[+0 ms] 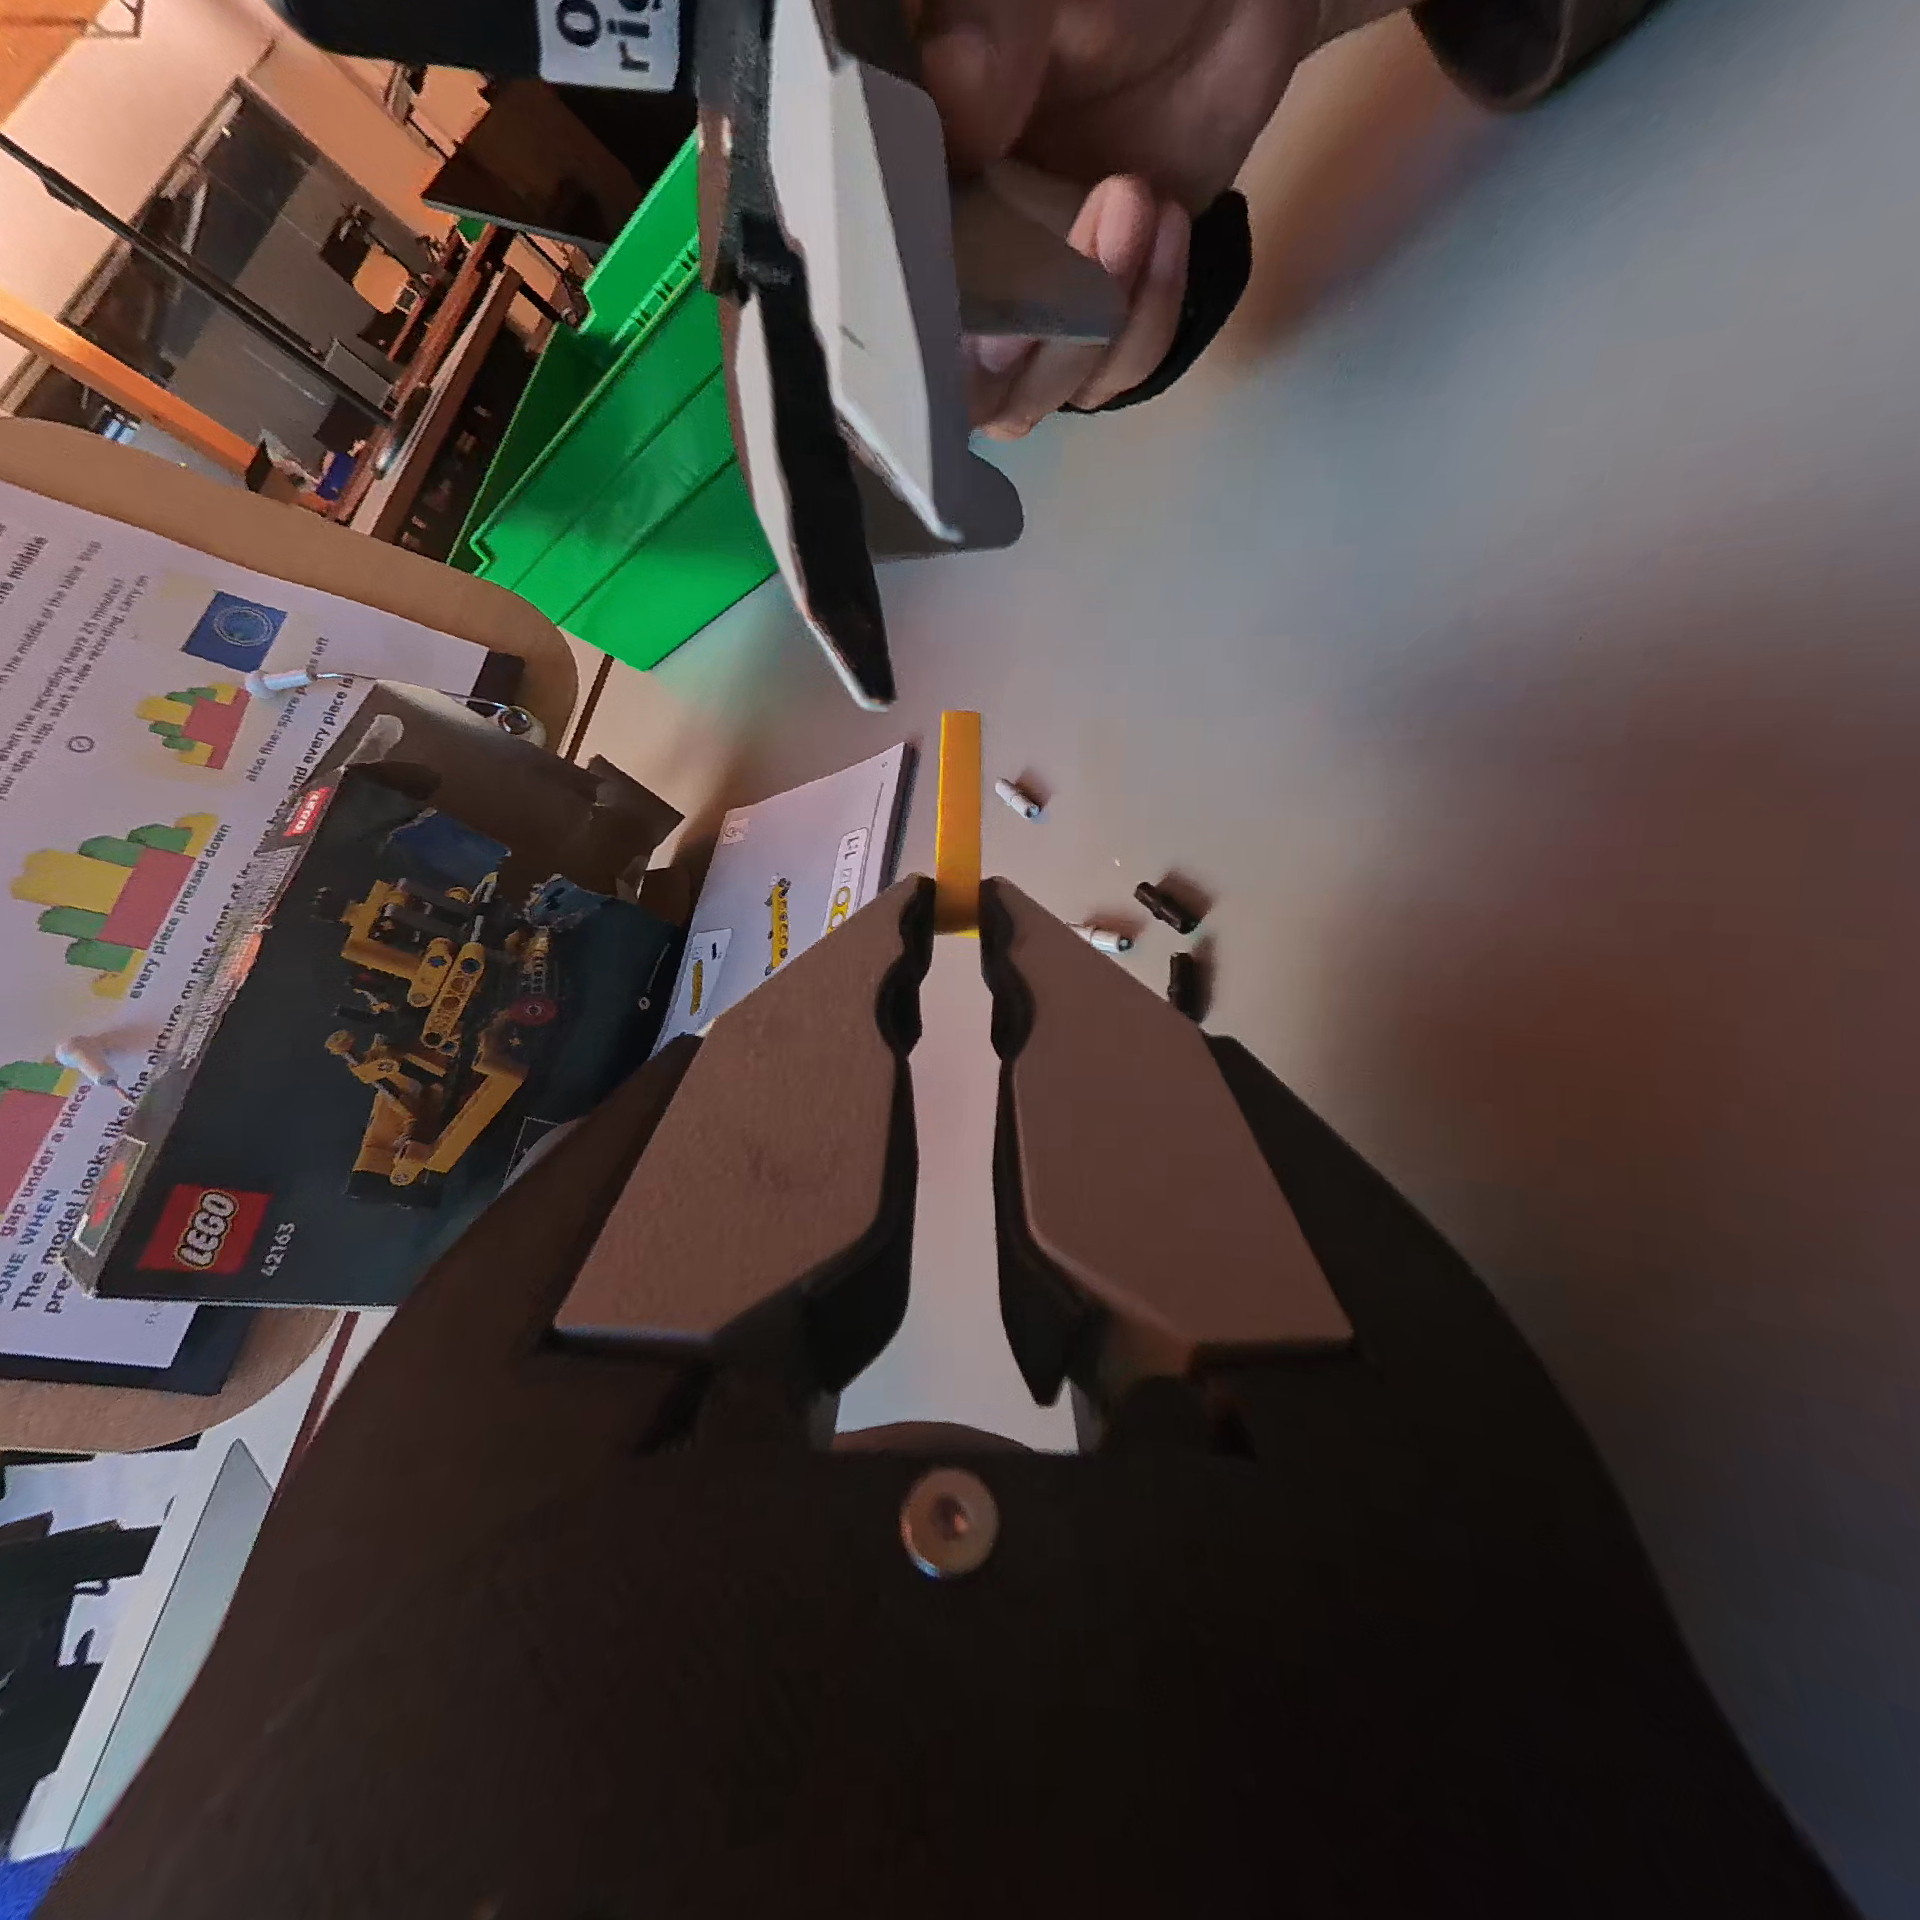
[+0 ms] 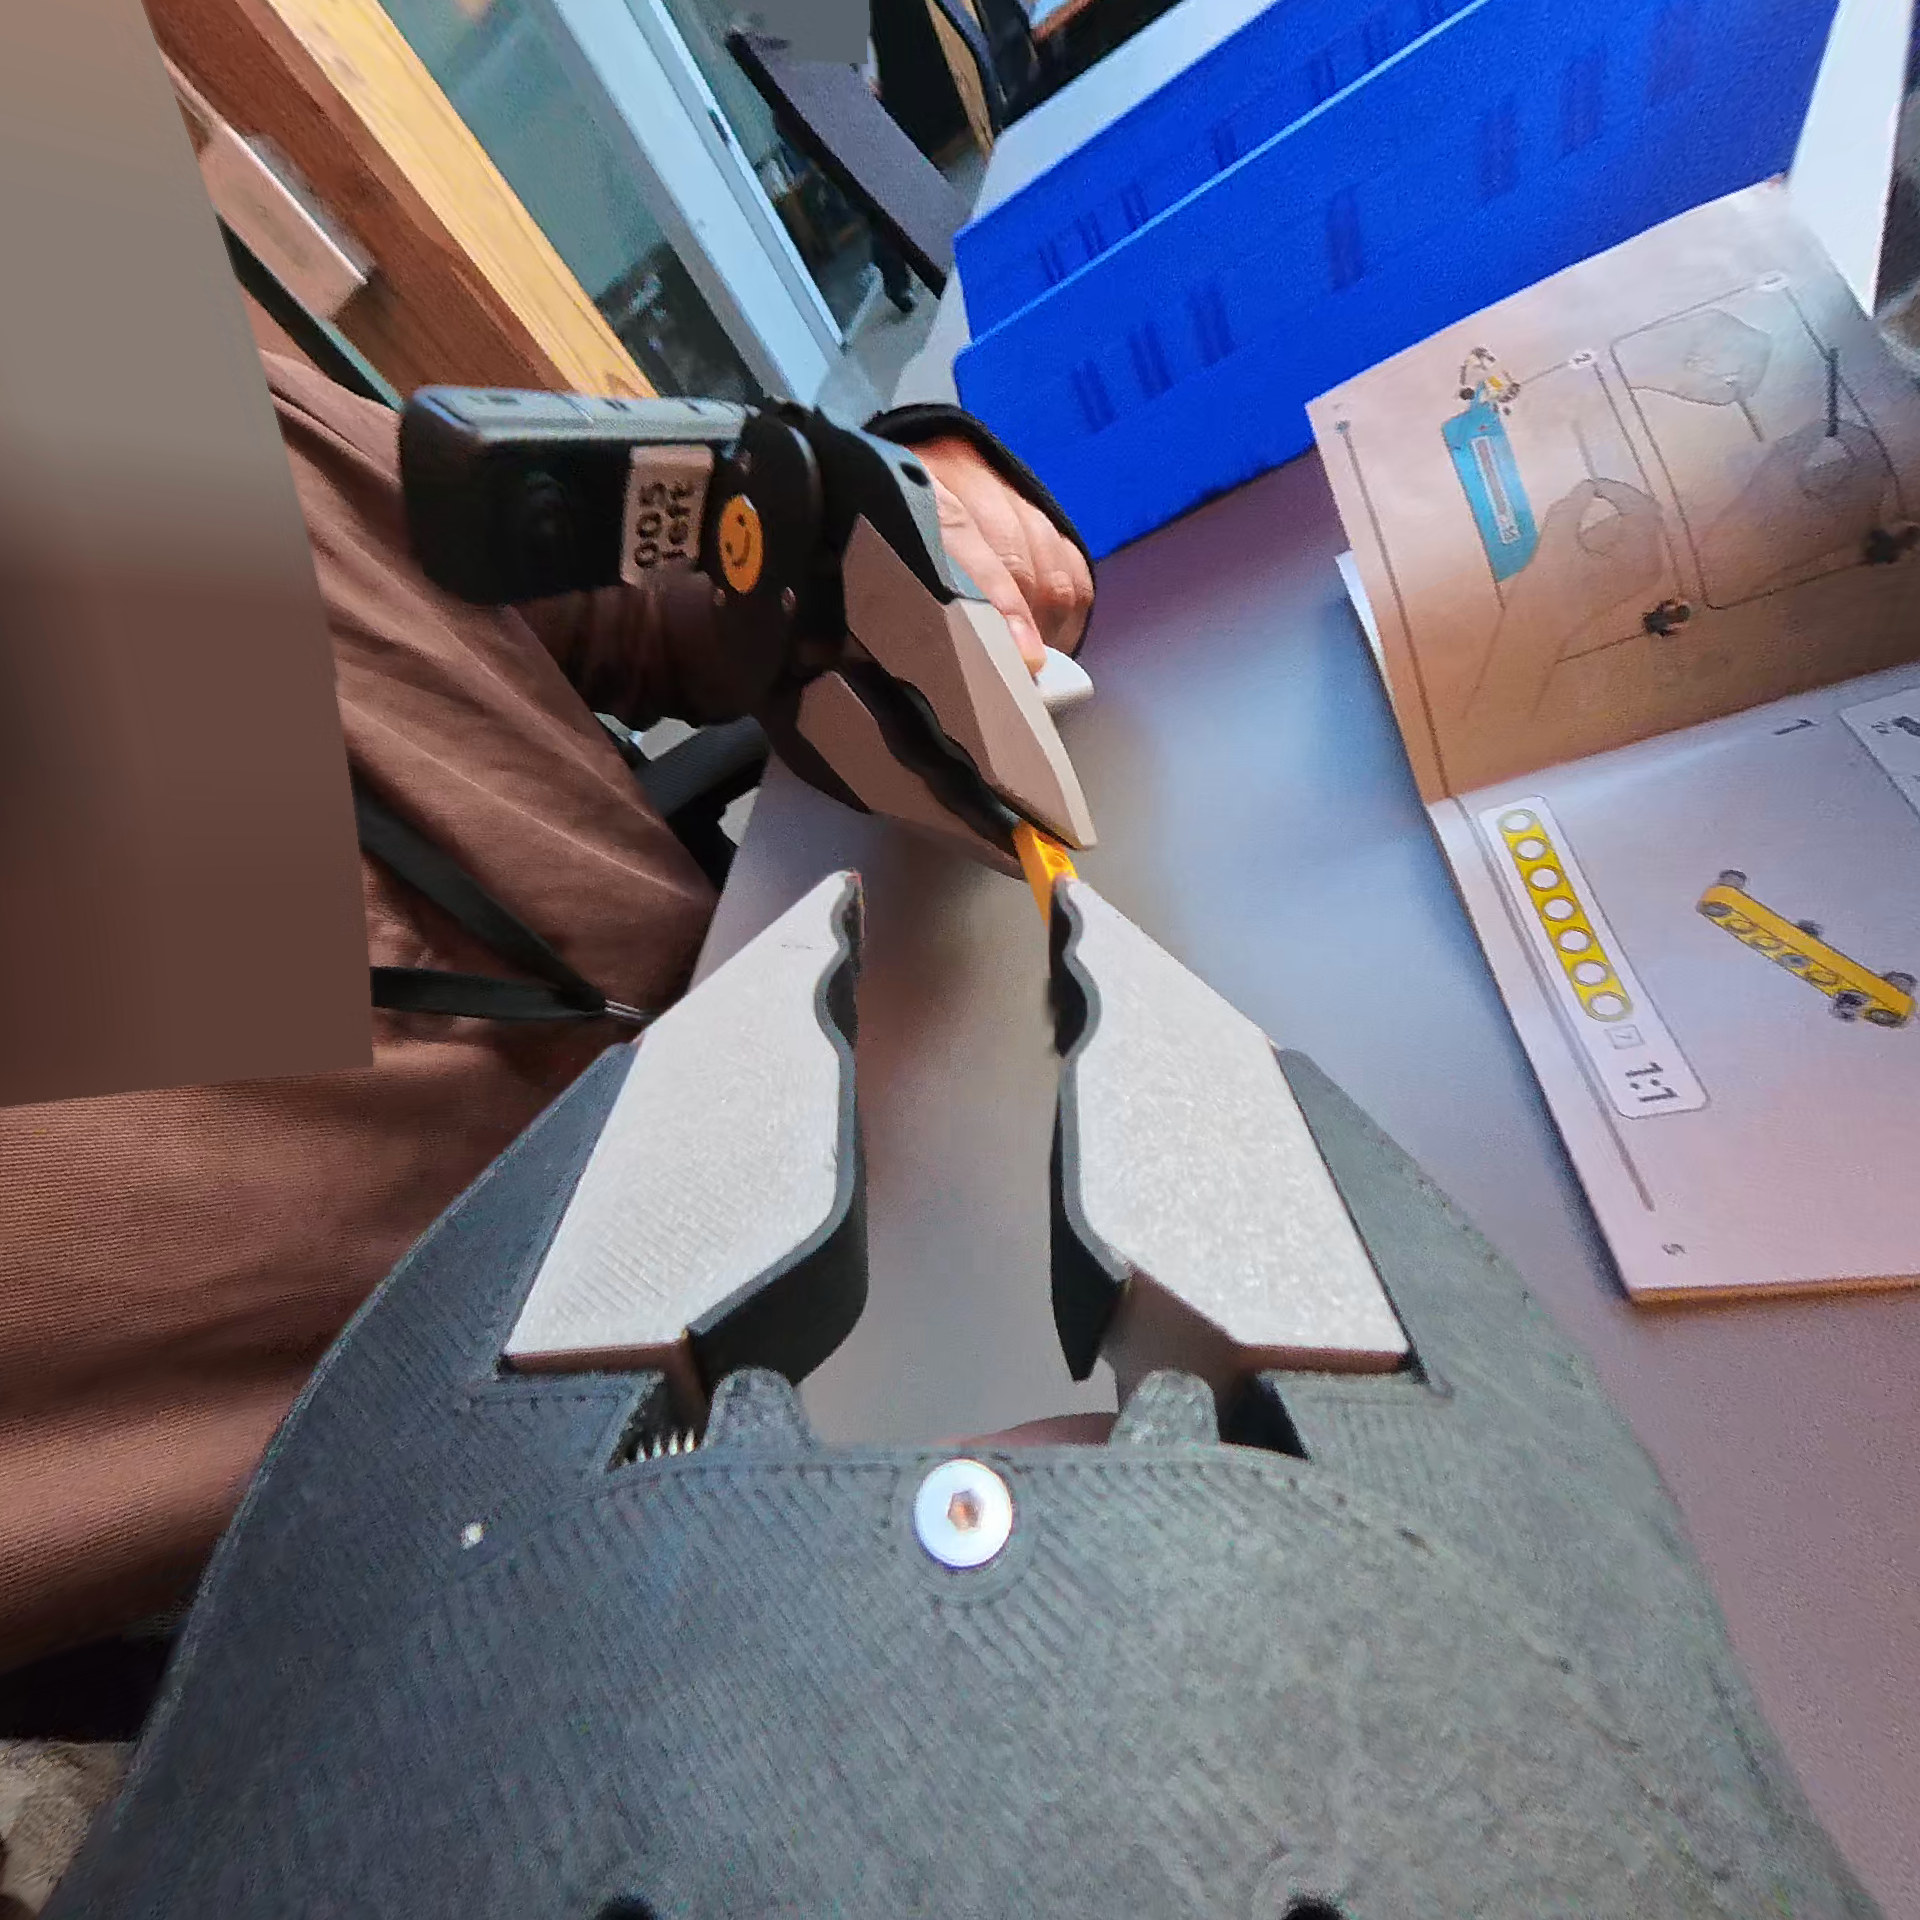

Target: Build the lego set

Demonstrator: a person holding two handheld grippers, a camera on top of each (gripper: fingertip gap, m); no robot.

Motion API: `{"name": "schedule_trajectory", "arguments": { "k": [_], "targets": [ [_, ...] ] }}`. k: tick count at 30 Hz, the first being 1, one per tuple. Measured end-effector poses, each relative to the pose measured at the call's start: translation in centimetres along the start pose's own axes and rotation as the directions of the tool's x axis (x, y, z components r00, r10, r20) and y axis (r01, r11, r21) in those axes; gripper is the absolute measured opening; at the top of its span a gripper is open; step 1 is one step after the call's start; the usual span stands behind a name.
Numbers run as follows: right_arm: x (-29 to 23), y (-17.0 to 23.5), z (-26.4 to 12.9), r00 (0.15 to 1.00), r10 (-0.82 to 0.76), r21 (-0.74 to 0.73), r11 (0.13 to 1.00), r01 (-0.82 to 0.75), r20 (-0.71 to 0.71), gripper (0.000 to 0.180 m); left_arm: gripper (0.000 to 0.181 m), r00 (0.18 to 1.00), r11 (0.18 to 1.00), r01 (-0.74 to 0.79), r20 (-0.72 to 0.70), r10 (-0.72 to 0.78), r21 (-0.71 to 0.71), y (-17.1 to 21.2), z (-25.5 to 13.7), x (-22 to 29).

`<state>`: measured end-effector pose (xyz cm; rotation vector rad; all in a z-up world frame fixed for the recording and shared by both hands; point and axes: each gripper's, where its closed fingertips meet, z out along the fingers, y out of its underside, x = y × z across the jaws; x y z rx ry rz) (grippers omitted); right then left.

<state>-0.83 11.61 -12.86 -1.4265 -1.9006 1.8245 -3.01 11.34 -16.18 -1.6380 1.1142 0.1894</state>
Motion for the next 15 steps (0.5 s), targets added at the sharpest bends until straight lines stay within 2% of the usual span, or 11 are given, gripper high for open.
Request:
{"name": "schedule_trajectory", "arguments": {
  "k": [7, 15],
  "targets": [
    [1.5, 1.5, 0.2, 0.991, -0.07, -0.1, 0.993, 0.059, -0.112, 0.033, 0.006, 1.0, 1.0, -0.004, 0.009, 0.004, -0.002, 0.0, -0.1, -0.2],
    [1.9, 2.0, 0.1, 0.988, -0.077, -0.123, 0.991, 0.06, -0.134, 0.032, 0.006, 1.0, 1.0, -0.02, 0.011, 0.021, -0.023, 0.4, 0.1, -0.2]
  ]
}}
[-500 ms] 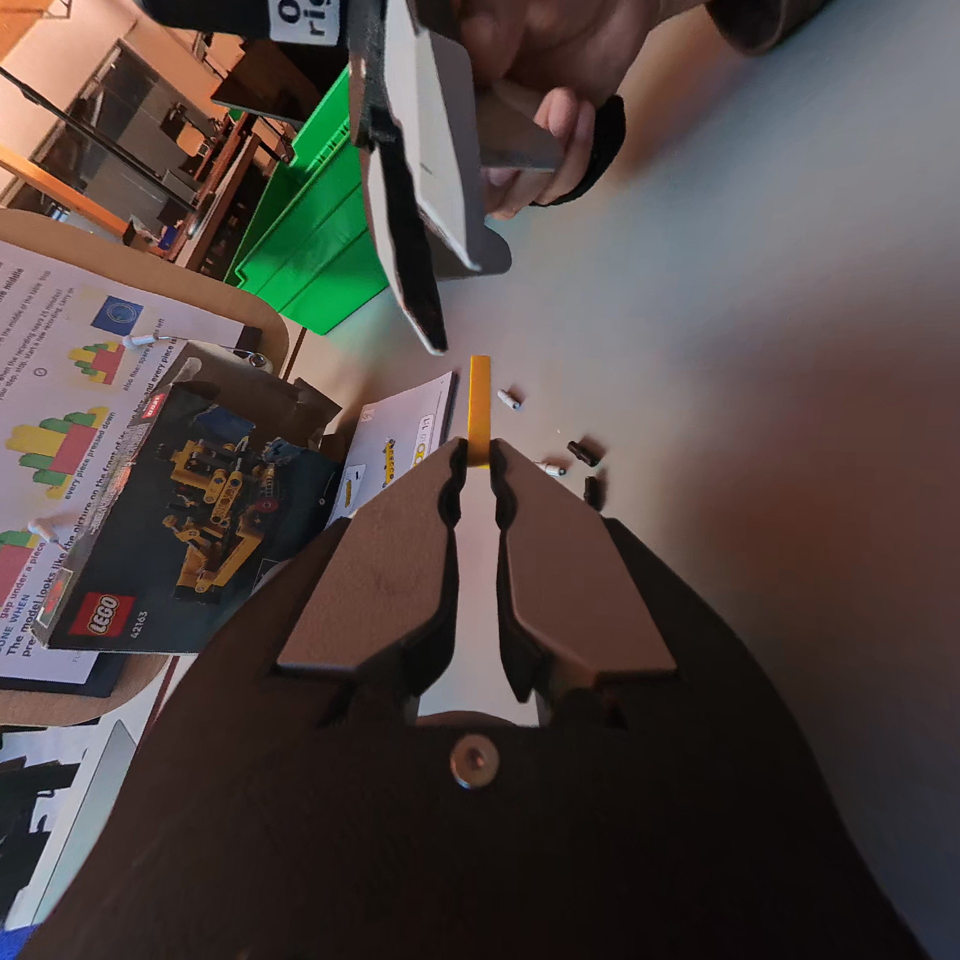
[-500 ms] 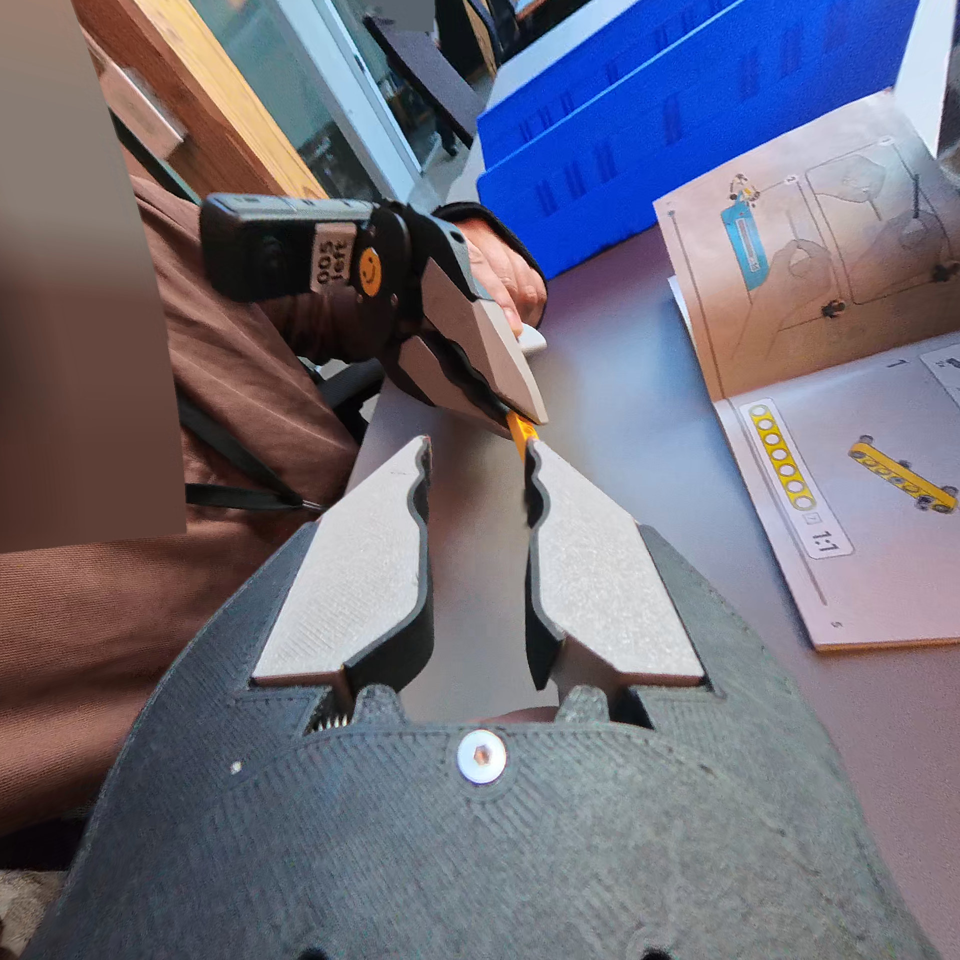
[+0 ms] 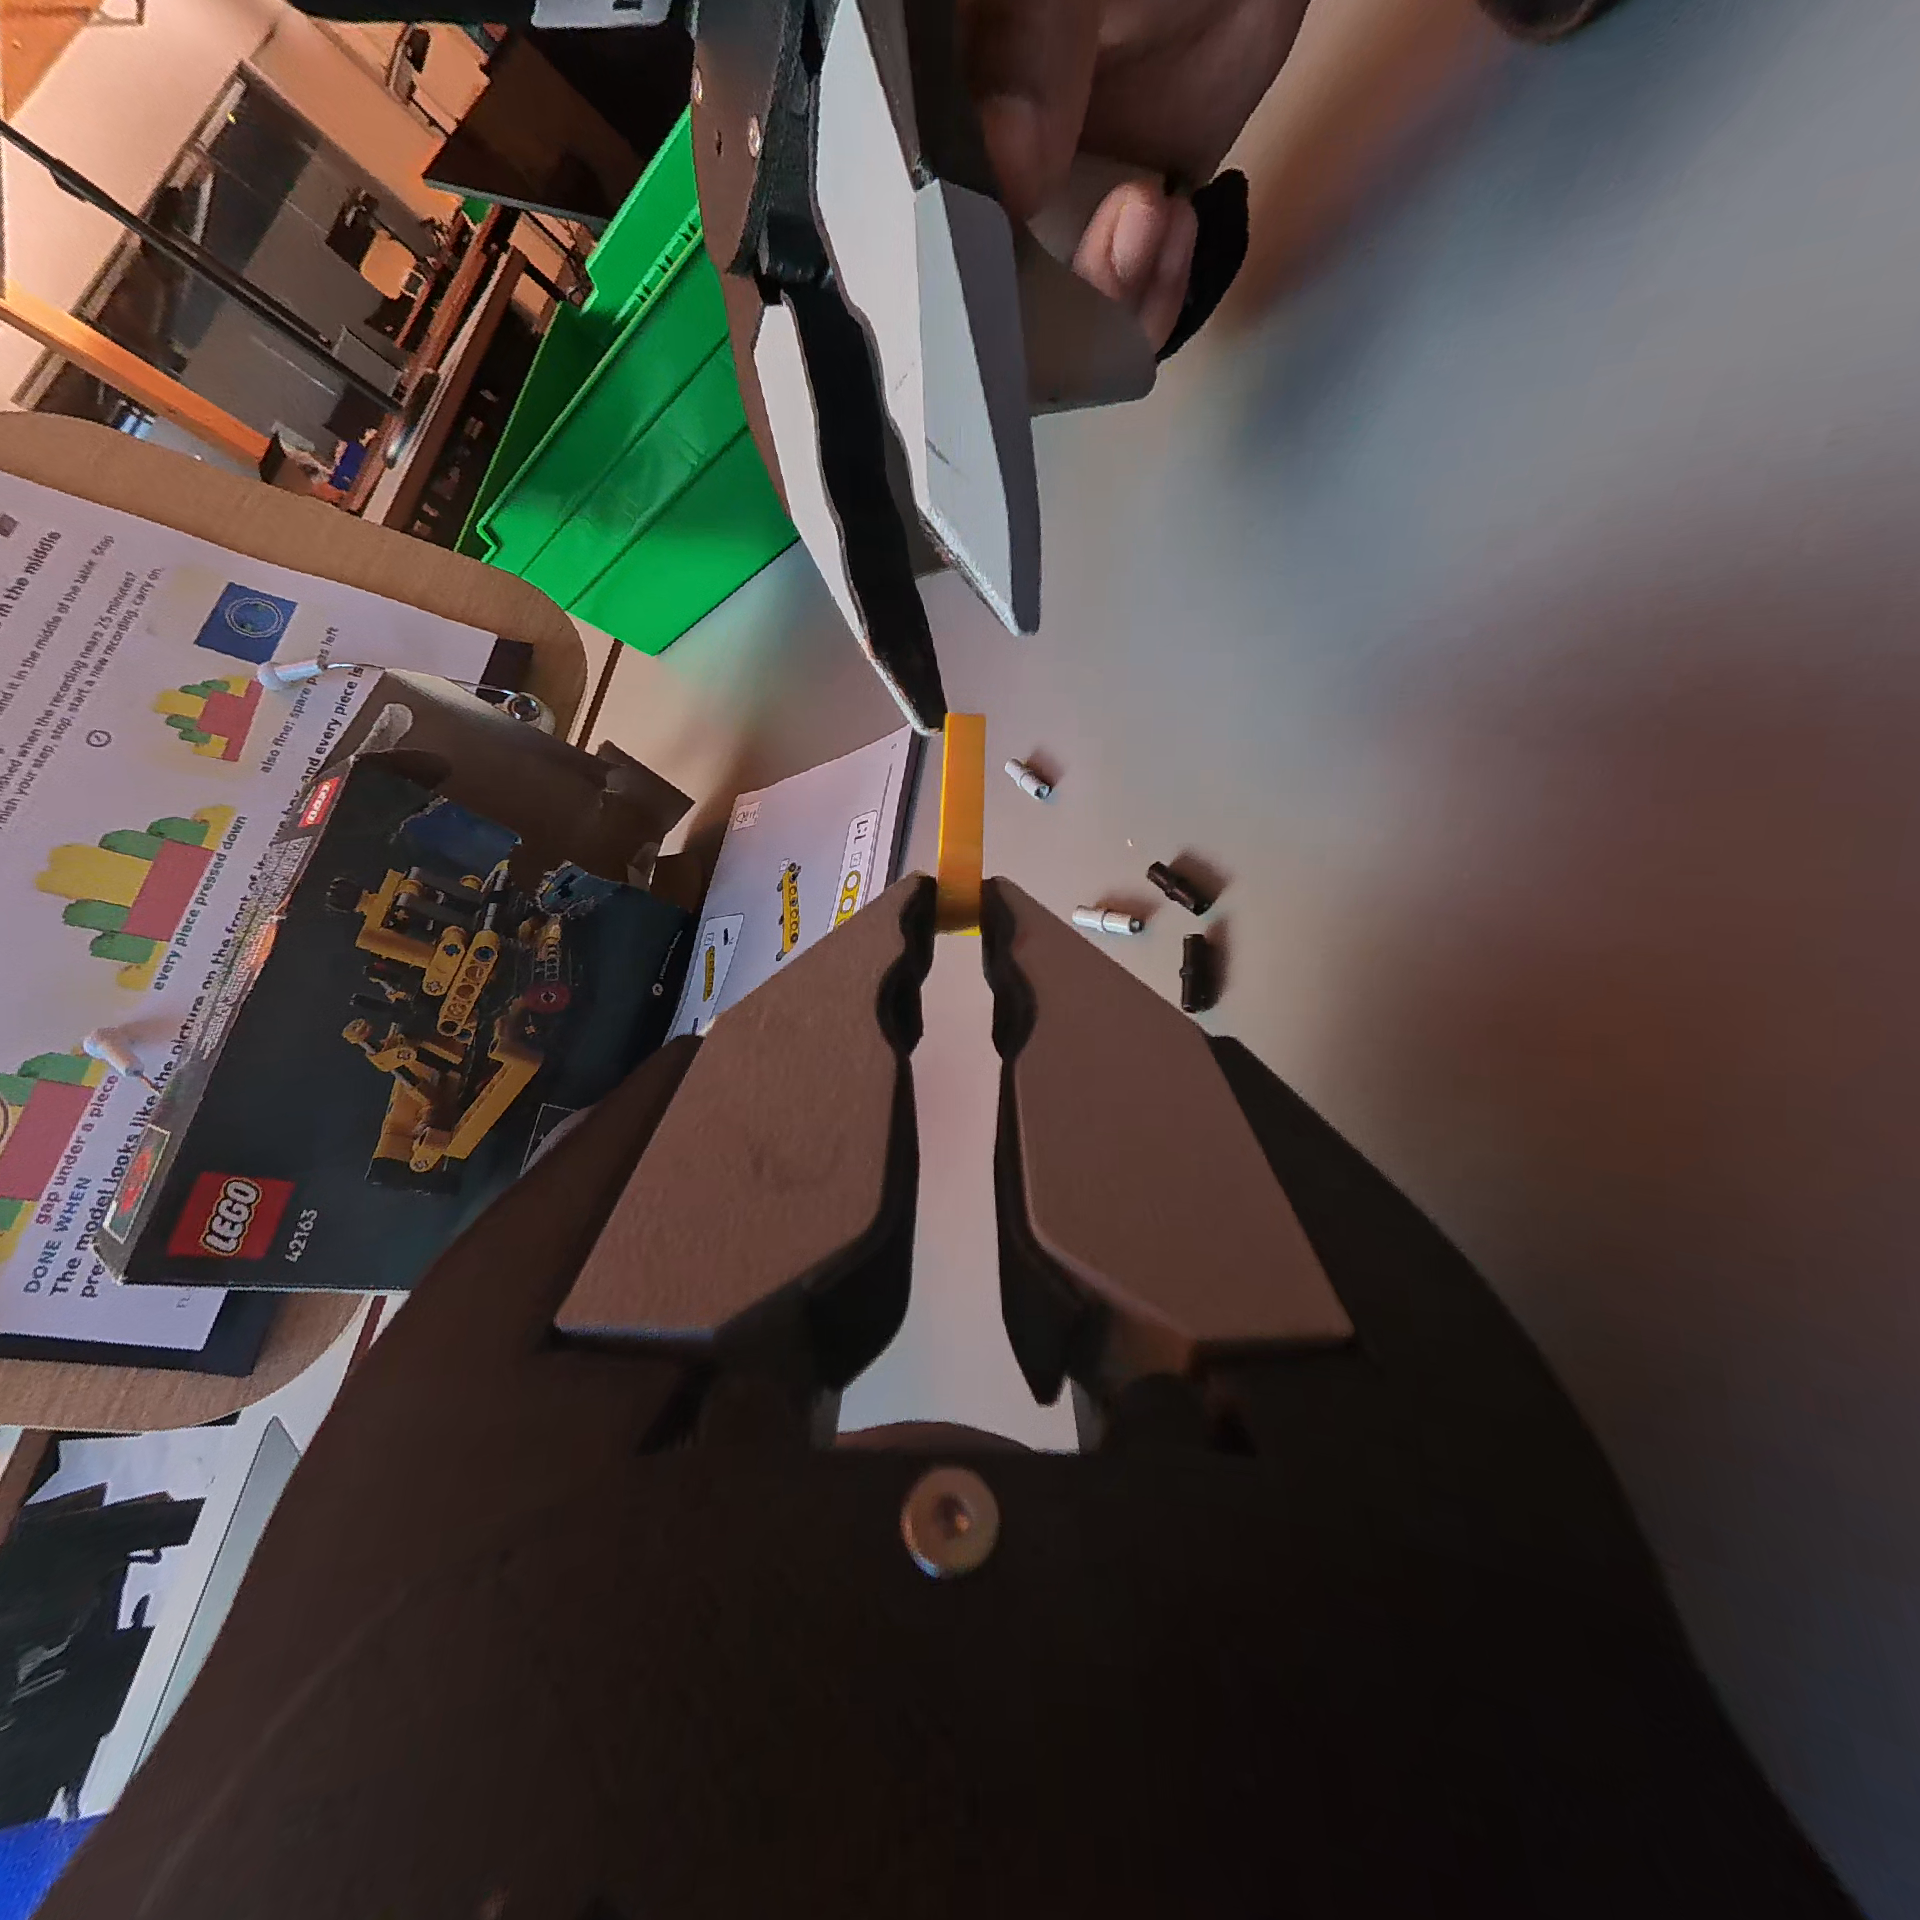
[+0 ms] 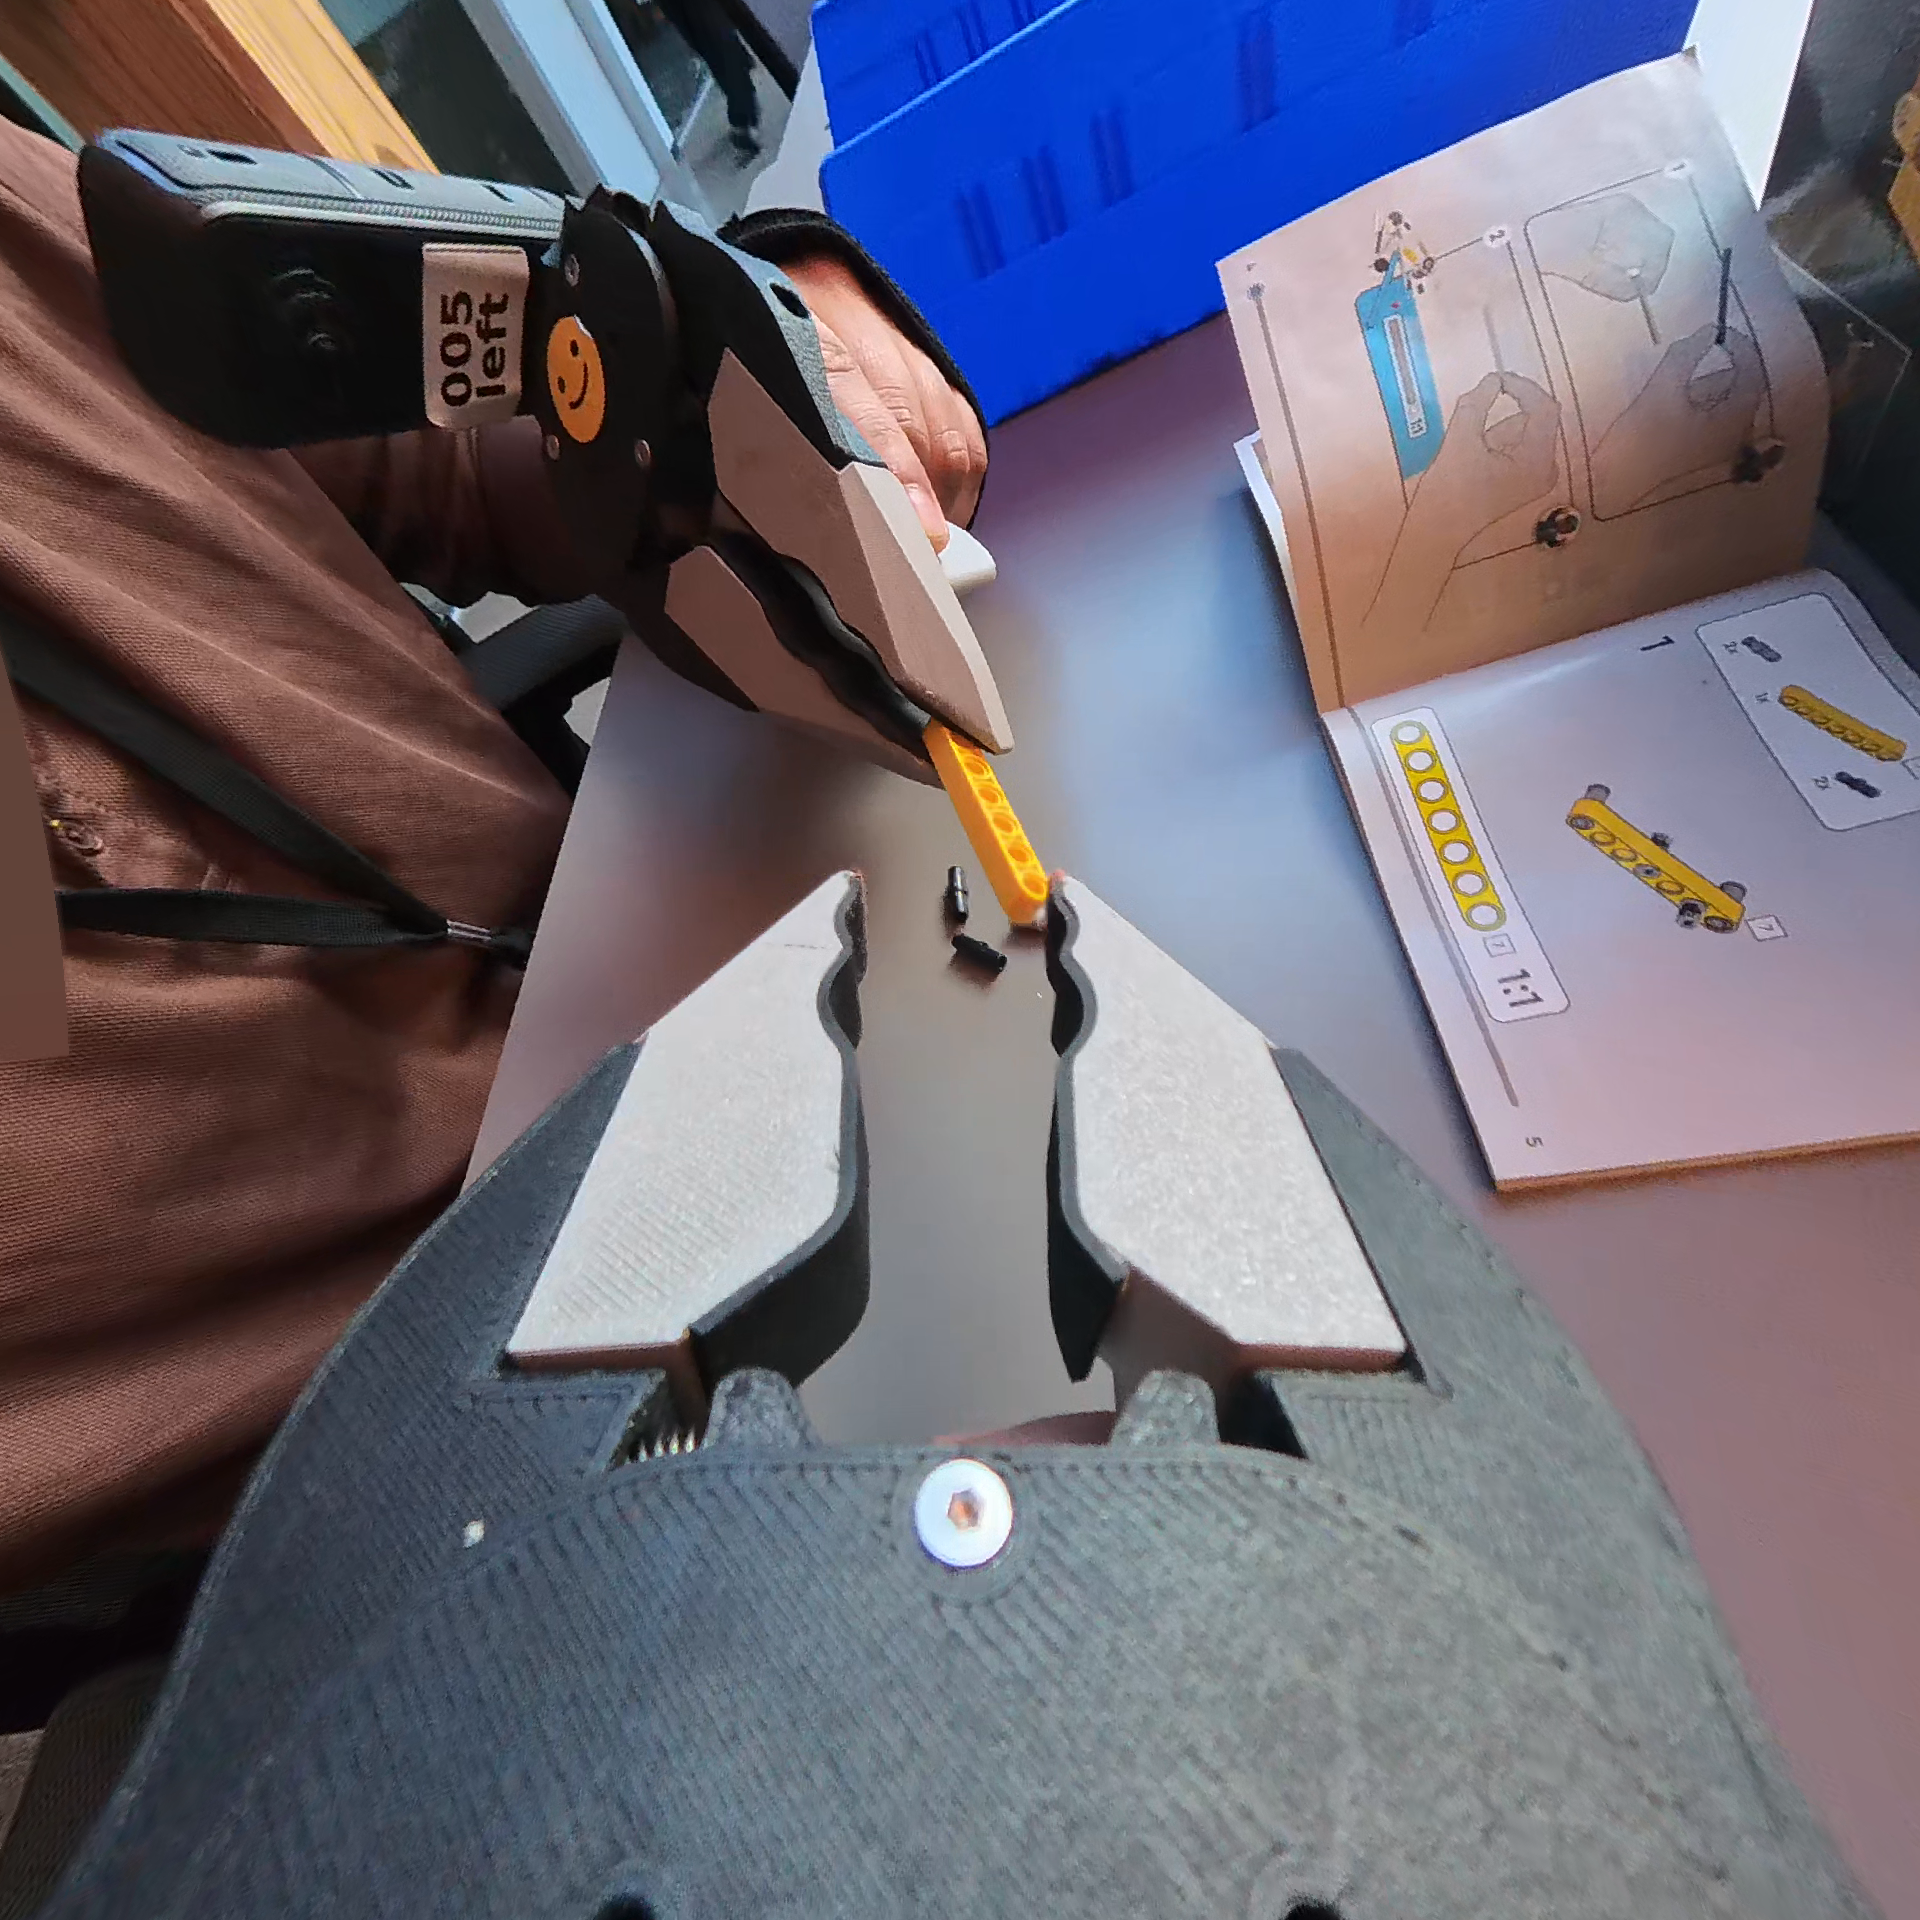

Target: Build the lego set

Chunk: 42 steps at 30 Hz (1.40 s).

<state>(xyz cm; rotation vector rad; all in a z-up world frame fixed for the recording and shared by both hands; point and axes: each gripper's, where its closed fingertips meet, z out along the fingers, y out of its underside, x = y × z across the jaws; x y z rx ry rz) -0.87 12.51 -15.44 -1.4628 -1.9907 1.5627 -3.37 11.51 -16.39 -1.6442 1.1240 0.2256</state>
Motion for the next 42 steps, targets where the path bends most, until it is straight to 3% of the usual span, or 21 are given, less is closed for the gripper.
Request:
{"name": "schedule_trajectory", "arguments": {
  "k": [16, 28, 42],
  "targets": [
    [0.9, 1.3, 0.6, 0.999, 0.039, -0.057, 0.998, -0.041, -0.027, 0.034, 0.006, 0.999, 0.996, -0.041, -0.011, 0.041, -0.077, 1.3, 0.6, 0.4],
    [1.6, 3.0, 2.5, 0.995, 0.093, -0.134, 0.986, -0.099, -0.048, 0.058, 0.006, 0.992, 0.977, -0.122, -0.019, 0.121, -0.174, 3.0, 1.2, 0.9],
    [1.9, 2.4, 3.0, 0.99, 0.135, -0.106, 0.985, -0.139, -0.047, 0.069, 0.006, 0.955, 0.925, -0.285, 0.004, 0.295, -0.25, 3.4, 1.6, 0.5]
  ]
}}
